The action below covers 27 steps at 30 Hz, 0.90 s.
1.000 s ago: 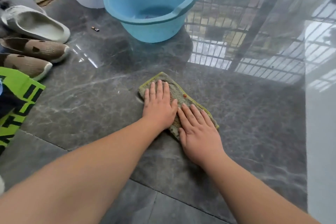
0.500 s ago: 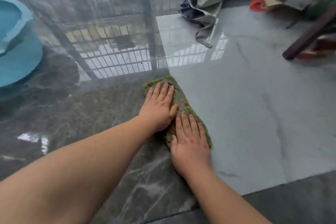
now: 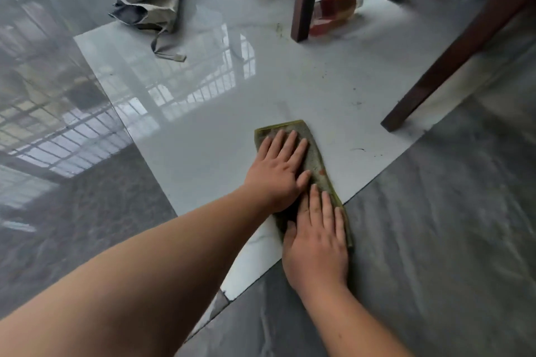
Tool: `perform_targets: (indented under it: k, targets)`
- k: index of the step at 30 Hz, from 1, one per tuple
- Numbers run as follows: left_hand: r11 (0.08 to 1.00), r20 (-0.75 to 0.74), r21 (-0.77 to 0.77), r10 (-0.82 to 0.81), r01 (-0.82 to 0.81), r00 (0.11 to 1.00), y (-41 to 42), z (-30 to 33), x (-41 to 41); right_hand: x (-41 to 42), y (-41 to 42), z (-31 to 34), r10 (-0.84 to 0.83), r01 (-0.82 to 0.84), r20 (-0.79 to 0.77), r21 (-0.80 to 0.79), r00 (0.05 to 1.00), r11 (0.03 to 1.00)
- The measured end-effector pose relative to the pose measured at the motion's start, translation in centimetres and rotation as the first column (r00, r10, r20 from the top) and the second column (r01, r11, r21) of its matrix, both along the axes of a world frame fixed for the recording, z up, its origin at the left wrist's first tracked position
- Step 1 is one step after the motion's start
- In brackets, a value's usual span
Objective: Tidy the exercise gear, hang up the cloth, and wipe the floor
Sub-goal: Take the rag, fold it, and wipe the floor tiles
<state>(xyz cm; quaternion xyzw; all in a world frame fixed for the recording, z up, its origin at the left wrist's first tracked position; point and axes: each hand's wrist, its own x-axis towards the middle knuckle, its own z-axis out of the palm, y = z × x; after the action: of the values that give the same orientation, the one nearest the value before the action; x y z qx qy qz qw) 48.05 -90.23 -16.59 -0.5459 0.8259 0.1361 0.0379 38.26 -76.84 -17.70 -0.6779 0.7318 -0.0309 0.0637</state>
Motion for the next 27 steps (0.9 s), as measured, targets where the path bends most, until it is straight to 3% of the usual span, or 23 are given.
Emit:
perform_targets:
  k: [12, 21, 27]
  targets:
    - [0.997, 0.019, -0.033, 0.076, -0.076, 0.997, 3.4, -0.1, 4.5, 3.3, 2.0, 0.1, 0.055, -0.055, -0.016, 0.017, 0.998, 0.998]
    - [0.96, 0.066, -0.013, 0.278, -0.278, 0.958, 13.4, 0.3, 20.6, 16.6, 9.2, 1.3, 0.304, -0.31, 0.067, 0.109, 0.95, 0.944]
    - [0.856, 0.117, -0.003, 0.513, -0.516, 0.85, 23.9, 0.4, 31.9, 26.2, 16.0, 1.6, 0.523, -0.538, 0.132, 0.154, 0.842, 0.828]
